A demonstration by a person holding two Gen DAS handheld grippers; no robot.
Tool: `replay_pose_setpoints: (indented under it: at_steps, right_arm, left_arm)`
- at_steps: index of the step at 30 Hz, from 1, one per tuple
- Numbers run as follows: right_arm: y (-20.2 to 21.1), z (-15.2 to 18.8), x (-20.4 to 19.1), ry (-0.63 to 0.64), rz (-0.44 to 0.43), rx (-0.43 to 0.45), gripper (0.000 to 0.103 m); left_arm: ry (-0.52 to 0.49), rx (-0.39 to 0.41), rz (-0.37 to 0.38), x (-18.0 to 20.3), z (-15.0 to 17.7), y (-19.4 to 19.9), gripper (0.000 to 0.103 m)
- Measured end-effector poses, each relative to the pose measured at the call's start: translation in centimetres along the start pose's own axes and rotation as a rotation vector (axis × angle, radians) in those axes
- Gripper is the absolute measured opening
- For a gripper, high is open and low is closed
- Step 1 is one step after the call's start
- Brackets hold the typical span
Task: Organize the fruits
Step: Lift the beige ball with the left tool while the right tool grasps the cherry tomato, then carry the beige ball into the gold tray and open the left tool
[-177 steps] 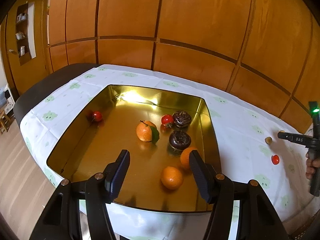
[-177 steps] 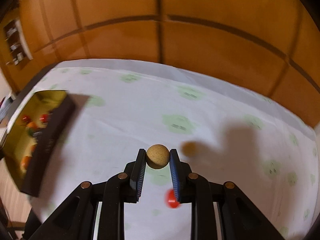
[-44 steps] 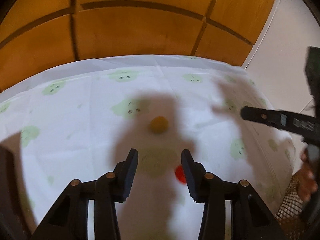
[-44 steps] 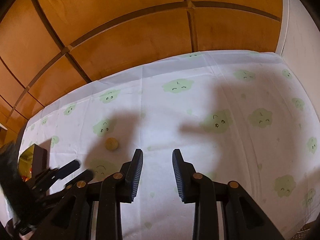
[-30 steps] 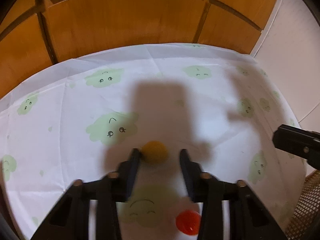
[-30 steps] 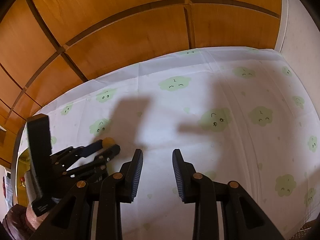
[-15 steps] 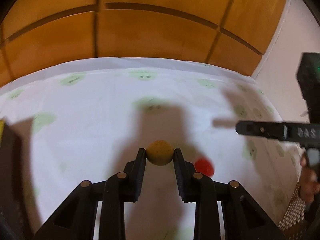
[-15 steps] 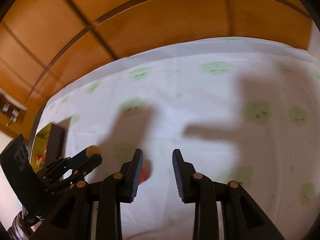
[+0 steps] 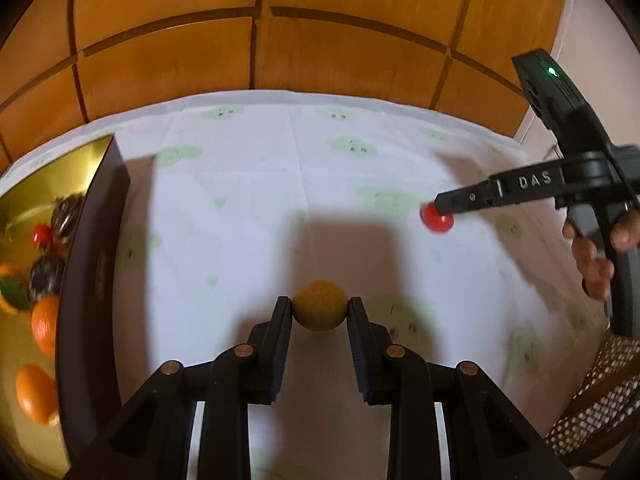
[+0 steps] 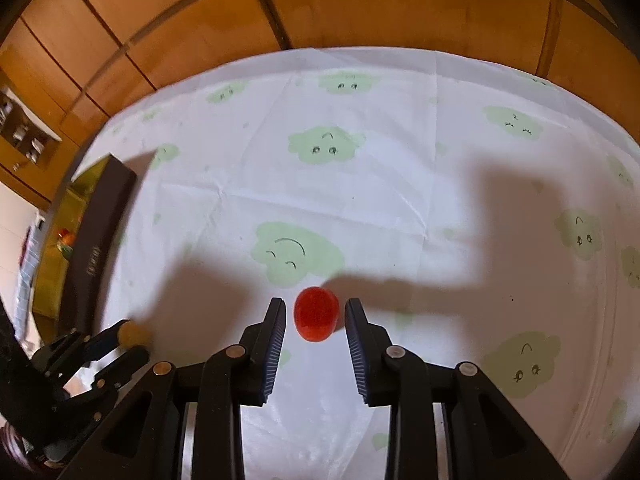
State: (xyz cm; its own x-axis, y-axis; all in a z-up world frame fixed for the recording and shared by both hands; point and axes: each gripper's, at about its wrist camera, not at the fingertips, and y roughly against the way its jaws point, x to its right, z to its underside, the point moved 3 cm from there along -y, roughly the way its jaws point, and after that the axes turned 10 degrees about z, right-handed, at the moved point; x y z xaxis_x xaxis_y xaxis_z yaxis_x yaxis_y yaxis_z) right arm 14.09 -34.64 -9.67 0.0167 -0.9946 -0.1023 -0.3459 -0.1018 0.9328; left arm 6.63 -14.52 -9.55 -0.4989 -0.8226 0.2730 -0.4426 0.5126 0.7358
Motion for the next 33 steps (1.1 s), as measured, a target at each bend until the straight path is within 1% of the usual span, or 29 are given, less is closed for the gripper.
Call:
replay_pose_setpoints:
  at_steps: [3,6,10,11,12,13,19,26,33]
  right_arm:
    - [-0.4,-0.2,-0.5,0.003,-0.003,-0.008,0.031]
    - [-0.8,-0.5,-1.0,0.013,0.006,-0.004,0.031]
    - [-1.9,-0.6,-1.7,0.053,0.031,-0.029,0.031]
    - [-2.1,-0.4,-2.0,0.074,0.051,-0.029,0.031]
    - [-2.0,-0.4,-2.4,0.098,0.079,-0.011,0.028]
    - [-1.9,-0.3,-2.6,0.114,0.094,-0.001,0.027]
    - [-2.1,0.0,-2.9,0.157,0.103,-0.001,0.027]
    - [-2.0,0.1,-2.8,0.176,0.115,0.002,0.027]
    - [-2.3,0.0,-3.7,0.197,0.133,0.01,0.027]
  left_arm:
    - [0.018,-0.012,0.001,-0.3,0.8,-0.4,0.028]
    - [0.001,0.003,-0.003,-0.1,1.0,-0.4,0.029]
    - [-0.013,0.013,0.001,-0.1,1.2,-0.5,0.029]
    - [-0.019,0.016,-0.001,-0.1,1.2,-0.5,0.029]
    - [-0.023,0.019,-0.003,-0.1,1.3,-0.5,0.029]
    - [-0.025,0.023,-0.004,-0.1,1.3,-0.5,0.029]
    - [-0.016,0.031,-0.002,0.1,1.1,-0.2,0.028]
    - [-0.018,0.095,-0.01,0.3,-0.6,2.6,0.028]
    - [-0.005,0.191,-0.065,0.1,-2.5,7.1,0.028]
